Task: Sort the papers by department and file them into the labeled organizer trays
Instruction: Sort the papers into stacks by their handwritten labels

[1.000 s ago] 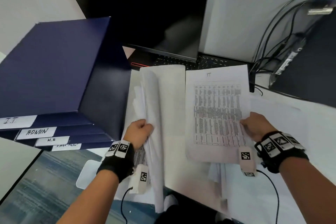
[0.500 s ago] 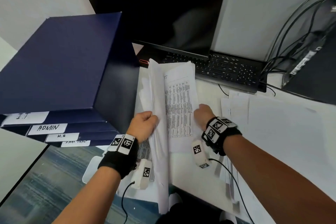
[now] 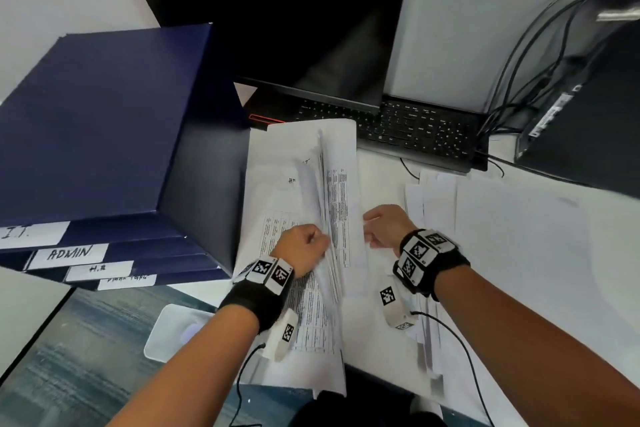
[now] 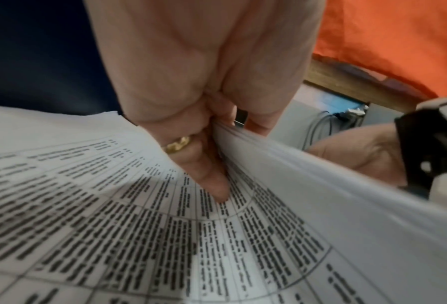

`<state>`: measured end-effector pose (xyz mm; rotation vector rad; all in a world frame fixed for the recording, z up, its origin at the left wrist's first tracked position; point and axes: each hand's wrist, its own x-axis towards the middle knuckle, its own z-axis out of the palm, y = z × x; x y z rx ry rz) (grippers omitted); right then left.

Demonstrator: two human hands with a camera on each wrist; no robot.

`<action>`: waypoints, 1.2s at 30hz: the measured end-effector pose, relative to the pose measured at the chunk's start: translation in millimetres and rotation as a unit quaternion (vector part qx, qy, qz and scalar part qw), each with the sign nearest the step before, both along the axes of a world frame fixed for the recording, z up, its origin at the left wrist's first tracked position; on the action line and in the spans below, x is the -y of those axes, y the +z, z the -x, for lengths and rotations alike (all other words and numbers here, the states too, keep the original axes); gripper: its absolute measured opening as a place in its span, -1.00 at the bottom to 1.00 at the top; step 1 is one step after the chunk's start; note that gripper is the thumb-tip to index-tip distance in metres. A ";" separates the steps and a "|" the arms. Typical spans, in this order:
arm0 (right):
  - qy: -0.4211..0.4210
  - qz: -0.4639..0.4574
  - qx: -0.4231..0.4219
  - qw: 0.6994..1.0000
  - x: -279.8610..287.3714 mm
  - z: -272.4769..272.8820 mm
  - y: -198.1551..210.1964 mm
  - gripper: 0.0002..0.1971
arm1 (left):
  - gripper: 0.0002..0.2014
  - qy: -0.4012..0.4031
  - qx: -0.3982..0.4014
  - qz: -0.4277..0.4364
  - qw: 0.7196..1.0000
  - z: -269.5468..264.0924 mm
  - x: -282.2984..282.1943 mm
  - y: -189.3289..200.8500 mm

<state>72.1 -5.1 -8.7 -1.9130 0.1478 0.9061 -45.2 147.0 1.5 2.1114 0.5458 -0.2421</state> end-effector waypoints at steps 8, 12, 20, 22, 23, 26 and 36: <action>-0.079 0.009 0.071 0.994 90.0 -11.5 4.6 -0.84 | -0.73 -0.135 -0.081 -0.207 0.966 -20.5 33.4 4.2; -0.095 0.118 0.122 0.981 149.0 -23.5 -3.1 -0.78 | -0.51 -0.152 -0.116 -0.248 0.950 -32.4 60.1 2.7; -0.045 0.279 0.088 0.955 233.3 -29.5 -11.3 -0.68 | -0.53 -0.153 -0.080 -0.291 0.941 -57.2 138.3 12.3; -0.044 0.282 0.085 0.955 249.8 -33.1 -15.8 -0.68 | -0.62 -0.167 -0.062 -0.229 0.957 -64.4 156.2 9.2; -0.058 0.291 0.082 0.951 258.1 -31.5 -15.5 -0.69 | -0.67 -0.166 -0.055 -0.196 0.965 -66.8 165.1 7.1; -0.014 0.384 0.096 0.918 283.7 -36.2 -26.7 -0.69 | -0.74 -0.150 -0.051 -0.118 0.980 -70.6 189.7 -0.9; -0.050 0.275 0.050 0.959 326.4 -39.1 -26.2 -0.64 | -0.62 -0.123 -0.022 -0.052 0.991 -66.4 240.3 -24.7</action>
